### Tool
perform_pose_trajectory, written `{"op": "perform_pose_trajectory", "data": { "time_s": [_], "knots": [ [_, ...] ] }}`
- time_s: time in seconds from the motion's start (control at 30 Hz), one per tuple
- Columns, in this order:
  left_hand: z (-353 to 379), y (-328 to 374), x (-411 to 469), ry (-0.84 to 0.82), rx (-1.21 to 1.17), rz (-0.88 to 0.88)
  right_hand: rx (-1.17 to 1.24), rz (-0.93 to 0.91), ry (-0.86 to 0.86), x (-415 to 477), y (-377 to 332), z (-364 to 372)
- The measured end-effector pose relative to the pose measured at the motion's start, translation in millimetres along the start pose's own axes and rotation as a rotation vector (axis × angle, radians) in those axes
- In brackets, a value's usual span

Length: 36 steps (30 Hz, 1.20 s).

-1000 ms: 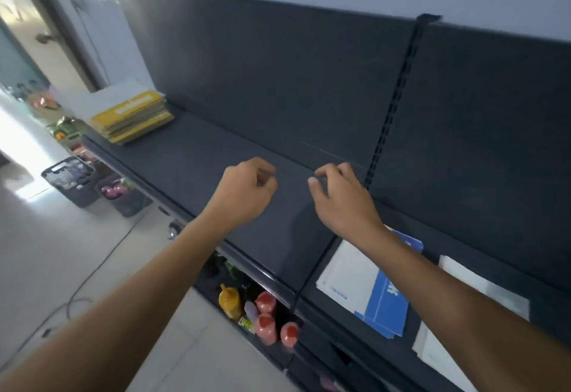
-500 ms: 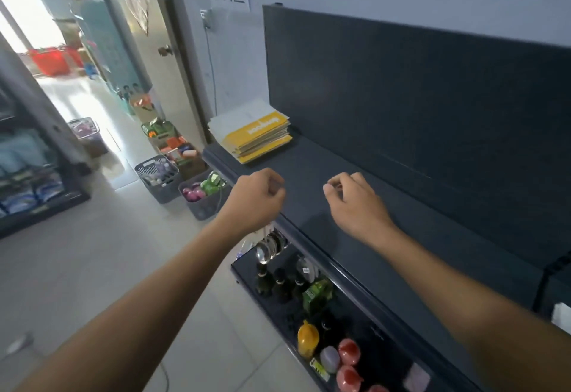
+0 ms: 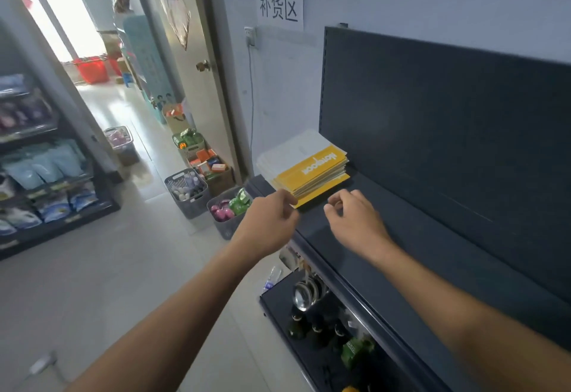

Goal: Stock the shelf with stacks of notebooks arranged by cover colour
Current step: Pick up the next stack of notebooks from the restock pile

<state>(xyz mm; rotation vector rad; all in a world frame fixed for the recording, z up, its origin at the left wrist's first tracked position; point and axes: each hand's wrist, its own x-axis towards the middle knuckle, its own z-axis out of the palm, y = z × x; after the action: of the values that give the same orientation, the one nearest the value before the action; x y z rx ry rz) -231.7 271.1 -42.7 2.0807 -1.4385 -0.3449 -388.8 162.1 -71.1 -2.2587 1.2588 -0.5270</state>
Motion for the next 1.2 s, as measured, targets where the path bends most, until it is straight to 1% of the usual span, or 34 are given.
{"op": "perform_pose_trajectory", "data": {
  "time_s": [0.13, 0.3, 0.53, 0.67, 0.77, 0.87, 1.0, 1.1, 1.2],
  "knots": [
    [-12, -21, 39, 0.027, 0.032, 0.028, -0.022, 0.050, -0.007, 44, -22, 23],
    [-26, -49, 90, -0.030, 0.020, 0.055, -0.025, 0.145, 0.006, 86, -40, 47],
    [-42, -95, 171, -0.107, 0.030, 0.176, 0.008, 0.352, 0.141, 130, -58, 74],
    [-52, -117, 201, -0.162, 0.005, 0.270, 0.019, 0.437, 0.249, 139, -69, 83],
    [-54, -128, 220, -0.160, -0.021, 0.335, -0.009, 0.554, 0.333, 140, -75, 84],
    [-52, -133, 235, -0.176, -0.057, 0.346, -0.024, 0.651, 0.349, 139, -78, 81],
    [-45, -123, 260, -0.166, -0.057, 0.428, 0.005, 0.719, 0.393, 140, -74, 74],
    [-37, -110, 281, -0.157, -0.013, 0.483, 0.034, 0.764, 0.427, 145, -71, 69],
    [-30, -107, 298, -0.143, 0.088, 0.520, 0.092, 0.786, 0.431, 150, -65, 65]
  ]
}}
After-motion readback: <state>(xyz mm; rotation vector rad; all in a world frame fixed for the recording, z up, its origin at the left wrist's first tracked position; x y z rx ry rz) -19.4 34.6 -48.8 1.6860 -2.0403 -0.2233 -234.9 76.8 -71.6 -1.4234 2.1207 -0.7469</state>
